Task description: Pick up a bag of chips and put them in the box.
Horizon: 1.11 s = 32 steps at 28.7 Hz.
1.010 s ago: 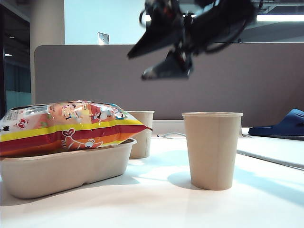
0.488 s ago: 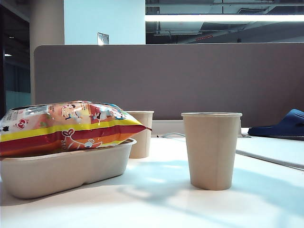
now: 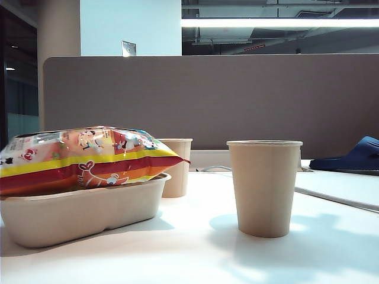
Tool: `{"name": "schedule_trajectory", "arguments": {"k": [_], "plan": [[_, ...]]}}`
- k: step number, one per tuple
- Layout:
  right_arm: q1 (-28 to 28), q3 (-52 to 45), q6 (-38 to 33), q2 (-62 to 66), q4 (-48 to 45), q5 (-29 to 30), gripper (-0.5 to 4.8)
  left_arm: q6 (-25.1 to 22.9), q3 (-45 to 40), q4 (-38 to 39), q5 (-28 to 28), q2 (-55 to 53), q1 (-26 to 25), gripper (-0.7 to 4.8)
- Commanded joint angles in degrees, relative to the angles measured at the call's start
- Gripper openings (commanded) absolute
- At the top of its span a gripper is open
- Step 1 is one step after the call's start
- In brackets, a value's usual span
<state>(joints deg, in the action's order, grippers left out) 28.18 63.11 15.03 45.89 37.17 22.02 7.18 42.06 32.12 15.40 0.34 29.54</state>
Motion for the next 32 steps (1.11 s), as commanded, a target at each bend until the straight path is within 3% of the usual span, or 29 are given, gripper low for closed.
{"name": "schedule_trajectory", "arguments": {"k": [1, 11, 17, 21, 32], "plan": [[0.1, -3.9, -0.6, -4.7, -1.0, -2.5, 3.17, 0.4, 0.7, 3.0, 0.3, -0.5, 0.0, 1.56], [0.1, -17.6, -3.6, -20.2, -4.1, -5.6, 2.63, 0.0, -0.3, 10.7, -1.3, -0.5, 0.0, 1.52], [0.1, -24.1, -6.3, -28.4, -4.9, -5.2, 2.60, -1.4, -2.7, 10.7, -1.0, -0.5, 0.0, 1.40], [0.1, -26.3, -9.3, -32.0, -5.0, -4.8, 2.60, -1.3, -4.2, 10.6, 0.6, -0.5, 0.0, 0.83], [0.1, -27.4, -18.0, -33.7, -4.8, -2.4, 2.60, 0.9, -9.3, 5.4, 3.3, -0.6, 0.0, 0.79]]}}
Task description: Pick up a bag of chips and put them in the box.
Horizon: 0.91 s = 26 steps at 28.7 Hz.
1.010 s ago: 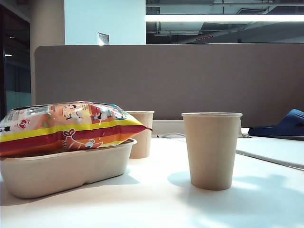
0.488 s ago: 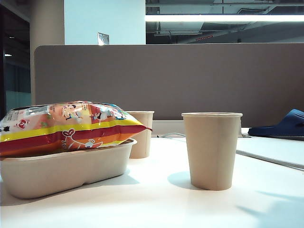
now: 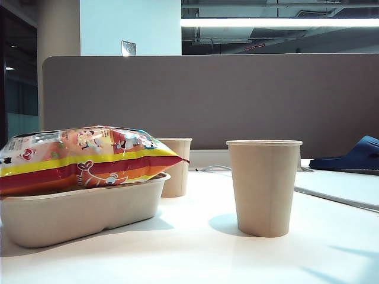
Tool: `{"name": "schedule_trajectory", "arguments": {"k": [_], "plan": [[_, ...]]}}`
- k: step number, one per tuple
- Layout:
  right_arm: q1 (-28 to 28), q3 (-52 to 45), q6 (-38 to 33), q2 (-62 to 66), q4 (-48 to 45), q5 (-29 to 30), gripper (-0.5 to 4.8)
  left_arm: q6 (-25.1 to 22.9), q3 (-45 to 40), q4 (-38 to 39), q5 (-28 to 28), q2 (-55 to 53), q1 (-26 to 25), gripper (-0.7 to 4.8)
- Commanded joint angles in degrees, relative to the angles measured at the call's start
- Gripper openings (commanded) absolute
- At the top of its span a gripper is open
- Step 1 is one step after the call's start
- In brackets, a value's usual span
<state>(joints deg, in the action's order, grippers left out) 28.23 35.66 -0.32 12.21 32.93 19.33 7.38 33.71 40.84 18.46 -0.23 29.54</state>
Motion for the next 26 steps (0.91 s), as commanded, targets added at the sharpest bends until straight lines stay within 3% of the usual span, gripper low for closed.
{"name": "schedule_trajectory", "arguments": {"k": [1, 6, 10, 13, 17, 26], "plan": [[0.1, 0.0, -3.0, 0.0, -0.5, 0.3, 2.60, 1.5, -1.4, -4.3, 0.2, -0.1, 0.0, 0.78], [0.1, -1.6, -4.2, 0.0, -2.4, 0.7, 2.36, 6.9, -5.4, -13.0, 0.2, -0.1, 0.0, 0.79], [0.1, -5.7, -4.3, 0.0, -9.0, 4.1, 2.27, 7.7, -9.4, -18.2, 0.2, -0.1, 0.0, 0.79], [0.1, -9.1, -4.3, 0.0, -13.9, 4.9, 1.62, 7.6, -12.5, -21.2, 0.2, 0.0, 0.0, 0.79], [0.1, -13.0, -4.4, -0.1, -18.9, 4.2, 1.01, 5.8, -16.2, -25.6, 0.2, 0.0, 0.0, 0.79], [0.1, -20.1, -5.7, -0.1, -28.6, -0.9, 1.01, 0.9, -20.7, -28.7, -1.9, 0.0, 0.0, 0.79]]}}
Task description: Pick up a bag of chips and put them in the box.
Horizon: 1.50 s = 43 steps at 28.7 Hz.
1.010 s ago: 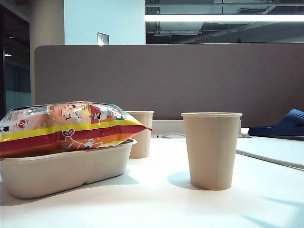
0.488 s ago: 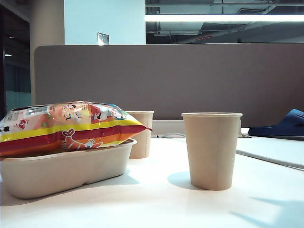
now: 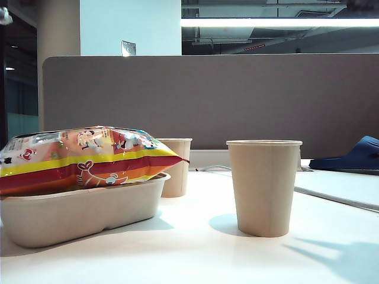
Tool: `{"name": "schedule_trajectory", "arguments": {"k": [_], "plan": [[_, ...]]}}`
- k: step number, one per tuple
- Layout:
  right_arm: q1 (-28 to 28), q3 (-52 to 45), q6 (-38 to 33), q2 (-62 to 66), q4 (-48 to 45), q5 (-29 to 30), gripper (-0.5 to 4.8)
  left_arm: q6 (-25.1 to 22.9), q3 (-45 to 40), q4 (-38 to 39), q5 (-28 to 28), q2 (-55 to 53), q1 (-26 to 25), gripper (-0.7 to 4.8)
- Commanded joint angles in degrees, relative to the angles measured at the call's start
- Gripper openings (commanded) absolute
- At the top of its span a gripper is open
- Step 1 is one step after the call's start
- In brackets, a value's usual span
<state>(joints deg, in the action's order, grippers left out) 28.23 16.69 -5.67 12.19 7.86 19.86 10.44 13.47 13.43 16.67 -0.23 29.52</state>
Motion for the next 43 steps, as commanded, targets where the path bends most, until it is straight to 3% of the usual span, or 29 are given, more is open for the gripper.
{"name": "schedule_trajectory", "arguments": {"k": [1, 15, 34, 43], "plan": [[0.1, -1.8, -0.3, 0.0, -4.3, -2.0, 1.01, -2.9, -0.7, -1.4, -0.2, 0.0, 0.1, 0.79], [0.1, -10.0, -0.3, 0.0, -11.5, -4.9, 1.03, -5.3, -5.3, -2.1, -1.4, 0.0, 0.1, 0.79], [0.1, -14.6, -0.4, 0.0, -10.9, -4.7, 1.03, -7.2, -8.3, -2.5, -1.6, 0.0, 0.1, 0.79], [0.1, -15.2, -0.4, 0.0, -10.5, -4.7, 1.03, -6.8, -11.3, -6.1, -1.4, 0.0, 0.1, 0.79]]}}
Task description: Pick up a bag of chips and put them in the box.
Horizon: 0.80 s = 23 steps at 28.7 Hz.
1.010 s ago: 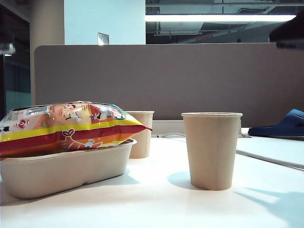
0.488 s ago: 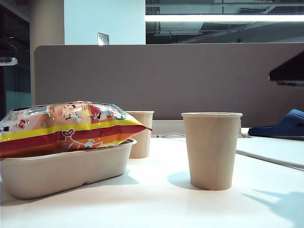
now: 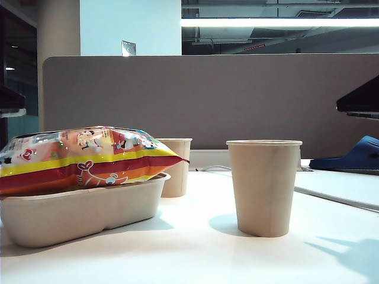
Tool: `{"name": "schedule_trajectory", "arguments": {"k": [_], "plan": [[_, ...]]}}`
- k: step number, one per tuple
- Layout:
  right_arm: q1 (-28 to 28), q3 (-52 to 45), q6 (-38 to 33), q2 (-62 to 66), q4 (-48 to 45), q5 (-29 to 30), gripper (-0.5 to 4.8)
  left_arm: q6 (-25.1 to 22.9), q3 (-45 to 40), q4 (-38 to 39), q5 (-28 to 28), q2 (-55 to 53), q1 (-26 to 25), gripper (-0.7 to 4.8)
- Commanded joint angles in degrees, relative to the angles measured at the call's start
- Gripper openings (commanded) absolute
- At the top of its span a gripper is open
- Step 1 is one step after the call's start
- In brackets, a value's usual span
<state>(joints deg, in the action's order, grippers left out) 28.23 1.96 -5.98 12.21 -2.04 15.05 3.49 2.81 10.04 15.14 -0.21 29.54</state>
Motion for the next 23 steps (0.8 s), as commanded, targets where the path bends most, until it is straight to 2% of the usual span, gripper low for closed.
{"name": "schedule_trajectory", "arguments": {"k": [1, 16, 23], "plan": [[0.1, -0.8, -0.1, 0.0, -0.6, 0.1, 1.03, 0.3, -1.0, -3.4, 0.1, -0.1, 0.0, 0.79], [0.1, -1.7, 0.0, 0.0, 0.9, 0.1, 1.03, 1.4, -2.3, -4.8, 0.1, 0.1, 0.0, 0.79], [0.1, -1.8, 0.5, 0.0, 6.7, -0.1, 1.03, 1.4, -2.3, -4.2, 0.0, 0.1, 0.0, 0.79]]}}
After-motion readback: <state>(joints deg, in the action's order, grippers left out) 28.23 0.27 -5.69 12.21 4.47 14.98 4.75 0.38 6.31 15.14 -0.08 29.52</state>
